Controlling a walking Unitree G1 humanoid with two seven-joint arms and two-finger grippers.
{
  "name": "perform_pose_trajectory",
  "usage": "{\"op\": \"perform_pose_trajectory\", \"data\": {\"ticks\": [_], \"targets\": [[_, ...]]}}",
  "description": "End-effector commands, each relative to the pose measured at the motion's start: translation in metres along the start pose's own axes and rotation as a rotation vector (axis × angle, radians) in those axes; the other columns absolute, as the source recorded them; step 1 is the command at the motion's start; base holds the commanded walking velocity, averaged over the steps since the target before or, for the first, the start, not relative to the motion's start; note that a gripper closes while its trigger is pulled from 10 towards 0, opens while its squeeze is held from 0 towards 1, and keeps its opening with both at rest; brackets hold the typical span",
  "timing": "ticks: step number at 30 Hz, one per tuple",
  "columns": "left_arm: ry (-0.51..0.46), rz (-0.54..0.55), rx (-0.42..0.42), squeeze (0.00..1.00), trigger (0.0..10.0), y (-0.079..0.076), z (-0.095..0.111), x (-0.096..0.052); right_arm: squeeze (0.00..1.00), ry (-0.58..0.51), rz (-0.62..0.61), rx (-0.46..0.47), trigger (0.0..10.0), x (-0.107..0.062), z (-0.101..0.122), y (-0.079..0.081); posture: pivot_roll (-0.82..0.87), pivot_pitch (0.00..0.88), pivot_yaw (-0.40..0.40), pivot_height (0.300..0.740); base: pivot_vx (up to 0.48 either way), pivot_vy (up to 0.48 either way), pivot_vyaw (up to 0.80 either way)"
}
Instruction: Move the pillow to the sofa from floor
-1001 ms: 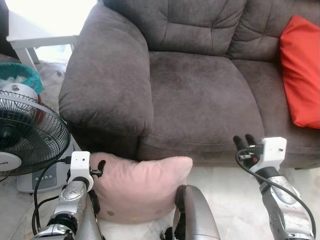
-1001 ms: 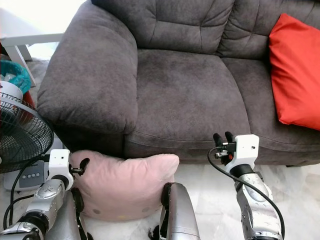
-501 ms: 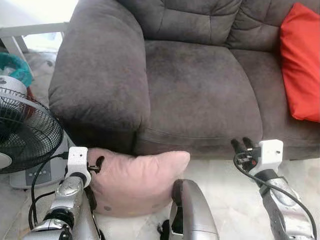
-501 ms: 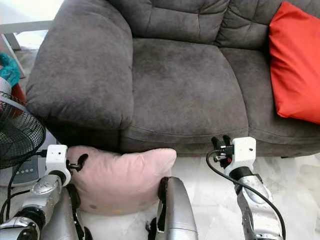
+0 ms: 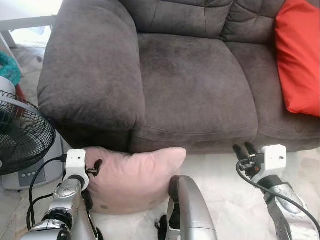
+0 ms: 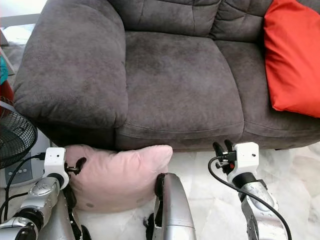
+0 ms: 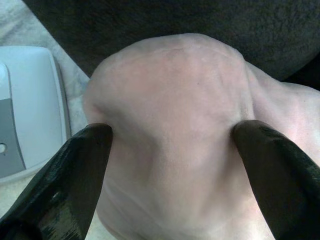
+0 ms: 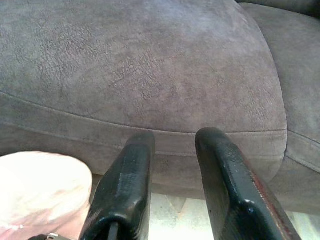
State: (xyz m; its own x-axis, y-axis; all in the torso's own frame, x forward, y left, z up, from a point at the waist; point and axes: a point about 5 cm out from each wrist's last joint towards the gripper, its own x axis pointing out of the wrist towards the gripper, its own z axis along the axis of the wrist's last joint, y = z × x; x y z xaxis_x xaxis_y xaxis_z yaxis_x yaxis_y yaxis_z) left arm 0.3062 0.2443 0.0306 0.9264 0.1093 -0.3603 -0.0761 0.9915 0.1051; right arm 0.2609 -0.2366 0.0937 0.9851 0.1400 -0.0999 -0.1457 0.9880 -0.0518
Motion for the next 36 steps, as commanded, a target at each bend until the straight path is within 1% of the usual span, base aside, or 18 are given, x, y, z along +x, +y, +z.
{"op": "perform_pose_trajectory", "data": {"ticks": [1,3,4,5,10,14,16,21,36], "targets": [[0.044,-0.006,-0.017,0.0,10.0,-0.0044,-0.0099,-0.0018,0.0,0.025,-0.018,-0.012,10.0,-0.0076,-0.0023,-0.0075,-0.15,0.279,-0.262,0.504,0.0,0.0,0.0],[0.048,0.008,-0.012,0.0,9.9,-0.0034,-0.0102,-0.0018,0.0,0.029,-0.011,-0.018,10.0,-0.0081,-0.0024,-0.0072,-0.16,0.282,-0.266,0.504,0.0,0.0,0.0],[0.05,0.019,-0.01,0.0,2.9,-0.0025,-0.0102,-0.0018,0.0,0.03,-0.009,-0.019,10.0,-0.0084,-0.0023,-0.0071,-0.16,0.282,-0.266,0.504,0.0,0.0,0.0],[0.049,0.025,-0.012,0.0,0.0,-0.002,-0.0104,-0.0019,0.0,0.033,-0.007,-0.021,10.0,-0.0093,-0.0021,-0.0075,-0.16,0.284,-0.269,0.504,0.0,0.0,0.0],[0.046,0.023,-0.011,0.0,0.0,-0.0028,-0.0125,-0.003,0.0,0.043,0.003,-0.023,10.0,-0.0104,-0.0029,-0.0073,-0.15,0.286,-0.275,0.504,0.0,0.0,0.0],[0.038,0.04,-0.014,0.0,0.0,-0.0006,-0.0131,-0.004,0.0,0.049,0.011,-0.023,10.0,-0.0101,-0.0042,-0.0057,-0.14,0.29,-0.279,0.504,0.0,0.0,0.0],[0.033,0.058,-0.022,0.0,0.0,0.0023,-0.0142,-0.0052,0.0,0.052,0.016,-0.02,10.0,-0.0072,-0.0053,-0.0029,-0.13,0.291,-0.283,0.504,0.0,0.0,0.0],[0.029,0.064,-0.022,0.0,0.0,0.0035,-0.0159,-0.0066,0.0,0.047,0.03,-0.015,10.0,-0.0037,-0.0036,0.0006,-0.13,0.291,-0.283,0.504,0.0,0.0,0.0],[0.005,0.072,-0.031,0.0,0.0,0.0044,-0.0121,-0.0058,0.0,0.055,0.029,-0.019,10.0,-0.0058,-0.0066,0.0009,-0.13,0.287,-0.271,0.504,0.0,0.0,0.0]]}}
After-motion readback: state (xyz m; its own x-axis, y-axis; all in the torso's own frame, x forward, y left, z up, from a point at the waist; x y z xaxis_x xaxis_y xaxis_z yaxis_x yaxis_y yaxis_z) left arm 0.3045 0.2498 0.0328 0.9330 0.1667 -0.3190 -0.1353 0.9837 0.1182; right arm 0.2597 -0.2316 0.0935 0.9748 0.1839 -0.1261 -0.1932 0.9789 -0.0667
